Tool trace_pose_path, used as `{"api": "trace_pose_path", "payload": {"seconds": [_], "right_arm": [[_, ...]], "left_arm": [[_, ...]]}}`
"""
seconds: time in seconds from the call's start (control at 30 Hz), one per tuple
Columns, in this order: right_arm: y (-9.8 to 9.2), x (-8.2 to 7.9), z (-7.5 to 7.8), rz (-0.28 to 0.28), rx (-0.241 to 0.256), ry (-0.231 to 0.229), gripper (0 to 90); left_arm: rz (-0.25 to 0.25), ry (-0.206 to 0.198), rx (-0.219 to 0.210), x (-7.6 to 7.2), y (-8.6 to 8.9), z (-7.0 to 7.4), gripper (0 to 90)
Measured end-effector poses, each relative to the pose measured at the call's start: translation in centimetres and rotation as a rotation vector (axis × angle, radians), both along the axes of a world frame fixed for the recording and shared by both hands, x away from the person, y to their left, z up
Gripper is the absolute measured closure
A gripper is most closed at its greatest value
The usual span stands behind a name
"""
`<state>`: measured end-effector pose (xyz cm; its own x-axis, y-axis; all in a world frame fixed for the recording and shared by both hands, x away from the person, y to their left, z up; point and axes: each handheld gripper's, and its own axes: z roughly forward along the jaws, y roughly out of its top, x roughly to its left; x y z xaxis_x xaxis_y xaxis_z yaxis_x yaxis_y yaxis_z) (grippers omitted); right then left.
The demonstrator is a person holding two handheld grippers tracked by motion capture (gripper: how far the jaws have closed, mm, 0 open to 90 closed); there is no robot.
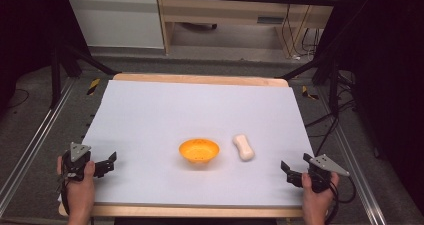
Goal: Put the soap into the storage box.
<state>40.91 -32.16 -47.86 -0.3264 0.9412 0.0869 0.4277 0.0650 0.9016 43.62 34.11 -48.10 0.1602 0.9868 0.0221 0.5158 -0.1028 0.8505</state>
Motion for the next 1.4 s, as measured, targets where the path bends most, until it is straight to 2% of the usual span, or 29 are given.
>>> {"api": "trace_pose_path", "payload": {"seconds": [0.07, 0.13, 0.2, 0.23, 0.33, 0.37, 0.43, 0.5, 0.53, 0.57, 0.6, 0.63, 0.67, 0.7, 0.73, 0.8, 0.83, 0.97, 1.0, 1.03, 1.07, 1.1, 1.13, 1.23, 1.27, 1.4], "right_arm": [[0.0, 0.0, 0.0, 0.004, -0.002, -0.003, 6.6], [-0.3, -0.1, 0.1, 0.035, 0.016, -0.006, 3.6], [-0.5, -0.1, 0.1, 0.037, 0.032, -0.007, 6.0], [-0.7, 0.1, 0.1, 0.054, 0.046, 0.025, 6.6], [-0.7, 0.1, 0.1, 0.054, 0.036, 0.042, 7.3], [-0.5, 0.0, 0.3, 0.047, 0.007, 0.045, 8.8], [-0.5, 0.0, 0.3, 0.054, 0.006, 0.044, 9.4], [-0.5, 0.0, 0.8, 0.099, 0.022, 0.065, 13.5], [-0.5, 0.0, 0.8, 0.099, 0.022, 0.065, 13.5], [-0.5, 0.1, 1.3, 0.098, -0.012, 0.096, 15.4], [-0.5, 0.1, 1.3, 0.098, -0.012, 0.096, 15.4], [-0.4, 0.3, 1.5, 0.100, -0.023, 0.115, 15.2], [-0.5, 0.4, 1.6, 0.095, -0.039, 0.139, 15.2], [-0.4, 0.7, 1.8, 0.084, -0.077, 0.193, 16.1], [-0.4, 0.7, 1.8, 0.084, -0.077, 0.193, 16.1], [-0.2, 1.0, 1.9, 0.080, -0.110, 0.252, 16.9], [0.0, 1.2, 2.0, 0.088, -0.155, 0.272, 18.0], [0.4, 1.4, 2.3, 0.108, -0.188, 0.307, 19.2], [0.5, 1.5, 2.5, 0.110, -0.198, 0.321, 19.3], [0.7, 2.0, 2.7, 0.117, -0.219, 0.355, 19.7], [0.7, 2.0, 2.7, 0.117, -0.219, 0.355, 19.7], [0.9, 2.5, 3.1, 0.134, -0.224, 0.401, 20.4], [0.9, 2.5, 3.1, 0.134, -0.224, 0.401, 20.4], [1.4, 3.3, 4.0, 0.143, -0.225, 0.467, 21.0], [1.4, 3.3, 4.0, 0.143, -0.225, 0.467, 21.0], [2.4, 4.4, 4.5, 0.152, -0.242, 0.571, 20.5]], "left_arm": [[-0.005, 0.007, 0.007, 0.0, -0.1, 0.0, 0.0], [0.002, 0.006, 0.020, 0.0, -0.2, 0.0, 0.0], [-0.005, 0.007, 0.021, 0.0, -0.2, 0.0, 0.0], [-0.009, 0.010, 0.019, 0.1, -0.2, 0.0, 0.0], [-0.009, 0.007, 0.013, 0.0, -0.2, 0.0, 0.0], [-0.009, 0.007, 0.013, 0.0, -0.2, 0.0, 0.0], [-0.008, 0.009, 0.023, 0.0, -0.3, 0.0, 0.0], [-0.011, 0.008, 0.022, 0.0, -0.3, 0.0, 0.0], [-0.011, 0.008, 0.022, 0.0, -0.3, 0.0, 0.0], [-0.009, 0.006, 0.024, 0.0, -0.3, 0.0, 0.0], [-0.006, 0.005, 0.020, 0.0, -0.3, 0.0, 0.0], [-0.006, 0.005, 0.022, 0.0, -0.3, 0.0, 0.0], [-0.008, 0.007, 0.024, 0.0, -0.3, 0.0, 0.0], [-0.005, 0.009, 0.026, 0.0, -0.4, 0.0, 0.0], [-0.005, 0.009, 0.026, 0.0, -0.4, 0.0, 0.0], [-0.006, 0.012, 0.034, 0.1, -0.4, -0.1, 0.0], [-0.010, 0.011, 0.039, 0.1, -0.5, -0.1, 0.0], [-0.009, 0.012, 0.045, 0.0, -0.6, -0.1, 0.0], [-0.011, 0.014, 0.047, 0.1, -0.6, -0.1, 0.0], [-0.013, 0.015, 0.047, 0.1, -0.6, -0.1, 0.0], [-0.015, 0.016, 0.049, 0.1, -0.6, -0.1, 0.0], [-0.016, 0.019, 0.054, 0.1, -0.6, -0.1, 0.0], [-0.016, 0.019, 0.054, 0.1, -0.6, -0.1, 0.0], [-0.013, 0.020, 0.058, 0.1, -0.7, -0.1, 0.0], [-0.014, 0.021, 0.061, 0.1, -0.8, -0.1, 0.0], [-0.016, 0.029, 0.073, 0.2, -0.8, -0.1, 0.0]]}}
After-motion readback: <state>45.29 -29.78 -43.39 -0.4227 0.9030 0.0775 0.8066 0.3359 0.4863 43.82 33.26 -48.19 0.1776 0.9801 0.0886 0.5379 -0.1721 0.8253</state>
